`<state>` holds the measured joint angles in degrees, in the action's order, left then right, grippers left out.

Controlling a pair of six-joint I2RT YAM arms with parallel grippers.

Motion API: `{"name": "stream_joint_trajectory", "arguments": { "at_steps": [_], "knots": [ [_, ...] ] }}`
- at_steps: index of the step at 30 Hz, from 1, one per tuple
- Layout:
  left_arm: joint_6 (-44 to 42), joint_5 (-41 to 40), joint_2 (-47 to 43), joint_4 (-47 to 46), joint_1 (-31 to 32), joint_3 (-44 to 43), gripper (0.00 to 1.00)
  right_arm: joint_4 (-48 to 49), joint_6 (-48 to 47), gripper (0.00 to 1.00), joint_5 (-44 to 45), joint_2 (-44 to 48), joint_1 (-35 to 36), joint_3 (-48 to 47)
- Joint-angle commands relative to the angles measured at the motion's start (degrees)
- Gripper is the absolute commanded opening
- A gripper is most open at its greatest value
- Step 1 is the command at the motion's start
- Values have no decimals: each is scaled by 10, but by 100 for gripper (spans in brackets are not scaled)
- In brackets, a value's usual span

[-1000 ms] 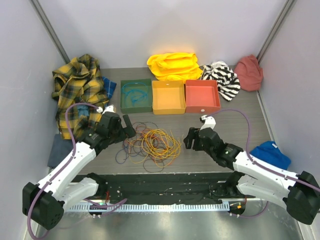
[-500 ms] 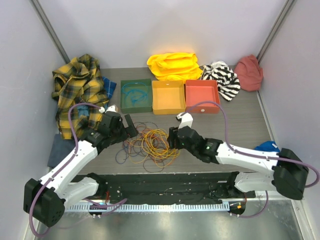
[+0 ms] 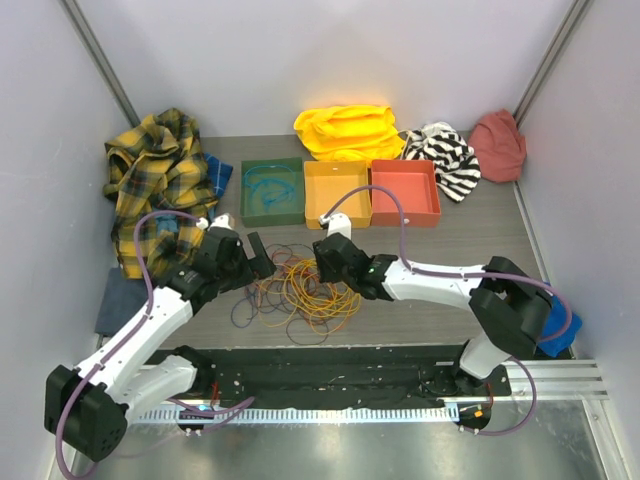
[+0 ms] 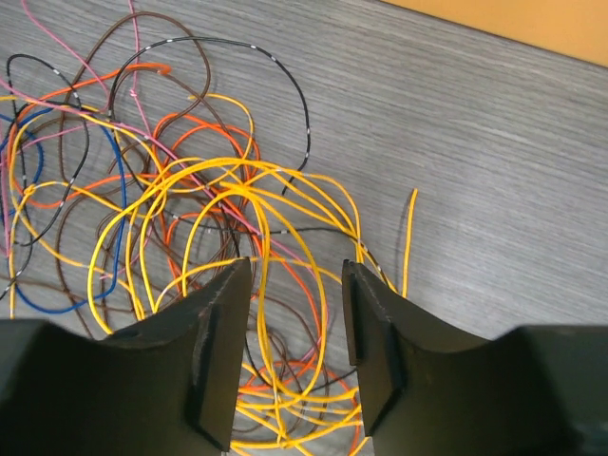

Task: Untangle the cables

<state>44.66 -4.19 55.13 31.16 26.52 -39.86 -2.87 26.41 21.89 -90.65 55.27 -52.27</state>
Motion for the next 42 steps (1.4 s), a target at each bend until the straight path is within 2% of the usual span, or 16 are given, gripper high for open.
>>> {"name": "stream_joint_trajectory", "arguments": {
  "at_steps": [1,4,7,12,15,18,23,27,38,42],
  "knots": [
    [2,11,-16,-12,2,7,100,21,-6,52,7,-16,-8,-33],
    [3,13,-16,-11,1,10,100,18,-7,52,5,-32,-17,-41],
    [4,13,-16,-12,2,10,100,13,-5,46,-1,-46,-31,-42],
    [4,14,-18,-11,2,8,100,12,-3,18,9,-33,-37,-34],
    [4,14,-20,-10,1,7,100,2,-10,1,28,18,-37,-32],
    [7,16,-24,-10,1,4,100,-26,-25,1,56,94,-38,-50],
    [11,26,-20,-22,2,0,99,-103,-67,1,106,223,-38,-134],
    [12,25,-9,-38,7,-13,98,-157,-87,1,124,276,-38,-188],
    [2,17,41,-69,23,-86,99,-204,-68,1,121,361,-37,-199],
    [0,37,48,-119,27,-102,100,-217,-73,1,107,359,-37,-231]
  ]
}}
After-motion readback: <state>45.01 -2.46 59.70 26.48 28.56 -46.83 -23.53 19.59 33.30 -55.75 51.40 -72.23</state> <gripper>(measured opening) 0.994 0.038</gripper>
